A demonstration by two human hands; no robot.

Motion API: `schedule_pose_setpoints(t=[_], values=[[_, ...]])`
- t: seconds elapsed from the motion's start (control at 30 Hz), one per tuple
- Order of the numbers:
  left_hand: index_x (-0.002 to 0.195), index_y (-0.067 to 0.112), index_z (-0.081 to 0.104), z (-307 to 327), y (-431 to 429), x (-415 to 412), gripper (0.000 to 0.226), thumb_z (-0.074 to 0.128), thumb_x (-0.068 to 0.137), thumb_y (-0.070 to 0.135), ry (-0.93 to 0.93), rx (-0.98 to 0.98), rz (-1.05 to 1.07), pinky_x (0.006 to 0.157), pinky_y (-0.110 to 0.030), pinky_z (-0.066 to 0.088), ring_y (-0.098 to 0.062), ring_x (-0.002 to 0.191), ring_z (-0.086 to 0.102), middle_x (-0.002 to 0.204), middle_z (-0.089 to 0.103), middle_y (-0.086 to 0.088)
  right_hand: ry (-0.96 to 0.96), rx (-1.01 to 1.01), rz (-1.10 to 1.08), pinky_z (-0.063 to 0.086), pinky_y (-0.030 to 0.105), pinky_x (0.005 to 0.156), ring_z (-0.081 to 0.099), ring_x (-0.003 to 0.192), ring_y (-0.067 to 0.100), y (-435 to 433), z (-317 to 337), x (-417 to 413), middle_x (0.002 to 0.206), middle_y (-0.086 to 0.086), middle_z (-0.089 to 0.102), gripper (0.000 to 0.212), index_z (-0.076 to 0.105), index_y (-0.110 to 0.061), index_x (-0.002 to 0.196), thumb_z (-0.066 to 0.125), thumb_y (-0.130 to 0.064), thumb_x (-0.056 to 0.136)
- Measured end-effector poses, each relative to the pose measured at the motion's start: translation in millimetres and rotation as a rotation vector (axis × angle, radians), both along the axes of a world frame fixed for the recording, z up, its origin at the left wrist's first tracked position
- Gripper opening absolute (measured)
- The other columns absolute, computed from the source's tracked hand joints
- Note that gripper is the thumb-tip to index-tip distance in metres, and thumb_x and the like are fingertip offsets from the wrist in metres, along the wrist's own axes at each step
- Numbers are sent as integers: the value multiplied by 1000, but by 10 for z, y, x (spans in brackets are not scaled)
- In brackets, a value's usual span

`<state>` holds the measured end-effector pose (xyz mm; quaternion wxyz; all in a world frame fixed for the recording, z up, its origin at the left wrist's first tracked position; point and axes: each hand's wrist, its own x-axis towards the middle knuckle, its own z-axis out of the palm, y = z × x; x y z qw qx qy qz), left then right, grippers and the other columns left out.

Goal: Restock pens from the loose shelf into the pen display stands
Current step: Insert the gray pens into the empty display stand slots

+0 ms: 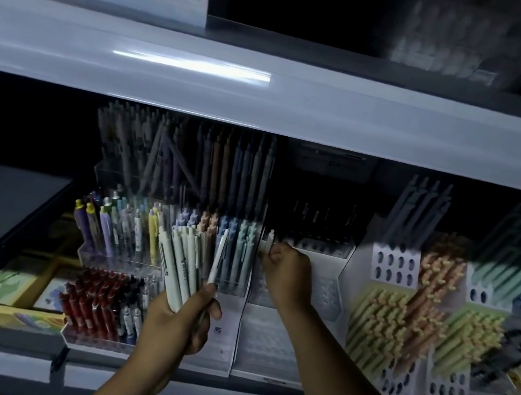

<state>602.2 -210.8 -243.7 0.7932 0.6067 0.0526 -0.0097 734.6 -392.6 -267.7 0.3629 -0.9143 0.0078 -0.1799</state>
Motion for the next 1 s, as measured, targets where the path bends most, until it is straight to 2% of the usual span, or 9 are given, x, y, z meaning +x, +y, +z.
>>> schedule_pose_setpoints(t=[0.07,0.2,0.47,0.63,0.77,0.9,0.97,1.0], values=[[71,-4,66,-17,-1,0,42,63,98,28,0,-5,-7,46,-30,25,-20,42,26,53,32,-14,5,-6,-8,56,34,65,68,71,25,1,-3,4,73,8,71,18,65,-8,76,75,-18,87],[70,-3,66,-33,-11,-2,42,62,99,28,-14,7,-35,46,-30,25,-20,42,26,52,33,-13,-5,-37,-35,54,33,62,66,68,23,8,-43,-9,69,4,68,24,57,-16,71,74,-21,87],[78,-11,64,-38,-48,98,46,64,96,32,-44,4,-70,47,-32,23,-20,44,24,52,32,-15,-46,-111,-12,53,32,68,68,77,25,0,-22,3,80,6,73,16,69,-11,82,72,-24,90],[77,-9,65,-53,-58,132,45,64,97,31,-51,4,-86,47,-31,23,-19,43,24,53,32,-15,-19,-129,-26,53,32,67,68,74,24,-25,-42,8,75,5,72,22,67,-11,76,72,-26,91],[77,-8,65,-70,-59,135,44,64,97,30,-44,-7,-86,47,-31,23,-19,44,24,53,32,-14,27,18,-30,57,34,75,69,77,21,-47,-47,-20,80,6,73,11,72,-6,83,74,-16,88],[78,-10,65,-69,-69,135,45,64,97,31,-49,-6,-90,48,-31,24,-18,42,26,51,35,-12,64,218,-64,55,23,73,70,85,18,-62,17,-120,93,5,74,13,72,-7,101,72,-9,88],[78,-9,65,-73,-71,141,45,64,97,32,-45,-4,-88,48,-32,24,-18,41,26,50,35,-12,40,289,-44,52,17,68,70,81,15,-22,99,-231,87,1,73,6,72,-10,94,70,-8,89],[78,-9,66,-77,-74,144,44,64,96,32,-41,-2,-87,48,-33,23,-19,41,26,50,35,-12,41,344,-16,53,21,66,70,75,14,9,149,-306,82,-1,72,5,72,-11,90,68,-7,90]])
